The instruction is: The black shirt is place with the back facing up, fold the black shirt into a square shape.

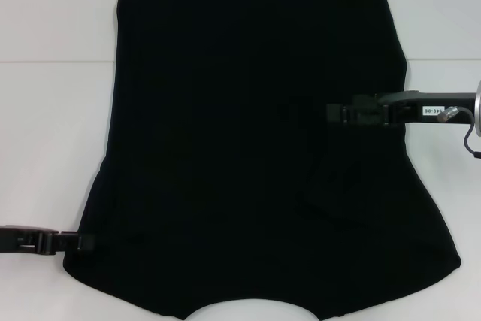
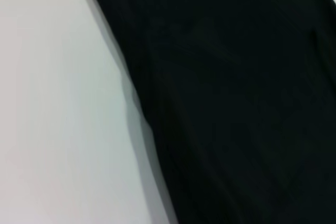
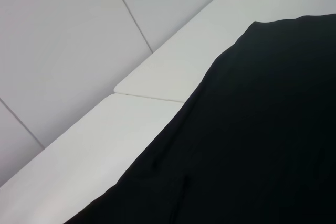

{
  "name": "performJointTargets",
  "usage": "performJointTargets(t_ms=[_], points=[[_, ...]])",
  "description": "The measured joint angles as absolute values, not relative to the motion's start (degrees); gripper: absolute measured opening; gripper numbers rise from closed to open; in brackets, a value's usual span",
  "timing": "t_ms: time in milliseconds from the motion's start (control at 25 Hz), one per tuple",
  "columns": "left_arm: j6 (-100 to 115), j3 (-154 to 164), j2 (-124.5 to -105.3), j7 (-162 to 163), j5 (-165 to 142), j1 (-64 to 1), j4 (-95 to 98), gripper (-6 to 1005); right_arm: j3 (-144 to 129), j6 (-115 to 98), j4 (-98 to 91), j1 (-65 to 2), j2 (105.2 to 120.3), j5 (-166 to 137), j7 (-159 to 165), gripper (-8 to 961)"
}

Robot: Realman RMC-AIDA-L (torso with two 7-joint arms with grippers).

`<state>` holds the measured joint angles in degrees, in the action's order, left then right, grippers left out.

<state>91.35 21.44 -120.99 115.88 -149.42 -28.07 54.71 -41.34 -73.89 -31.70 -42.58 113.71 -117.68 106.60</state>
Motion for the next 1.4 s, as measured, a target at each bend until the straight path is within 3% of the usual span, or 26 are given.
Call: performJointTargets(t_ms=[280,440,640,800,1120,1400], points=[[90.9,21.3,-121.01,116.0,-149.5,-28.3,54.7,337,-41.6,-73.8,-31.7,-42.0,113.35,-118.0,107.5,915],[90.9,21.4,-121.03,115.9,-149.3,-28.4,54.7,167,-41.9,-73.6,-31.2,-40.8,112.03,-118.8,110.5,914],[90.9,20.8,-121.03,116.2,-148.9,-28.5,54.8,32,-41.9,-76.1,-31.3,-38.6,110.03,-121.6,116.0,914],[90.9,20.4,-120.99,116.6,-148.7,-28.6,54.6,34,-41.7,-80.7,-31.2,-36.3,108.54,-125.1,119.5,913],[89.1,19.7,-120.93,116.7,-148.3,-28.6,52.8,38,-41.2,-85.0,-31.1,-30.2,107.09,-128.0,122.3,912],[88.6,19.8,-120.88,116.5,-148.1,-29.0,51.8,41,-41.1,-84.7,-30.8,-28.8,107.48,-130.1,122.0,911]])
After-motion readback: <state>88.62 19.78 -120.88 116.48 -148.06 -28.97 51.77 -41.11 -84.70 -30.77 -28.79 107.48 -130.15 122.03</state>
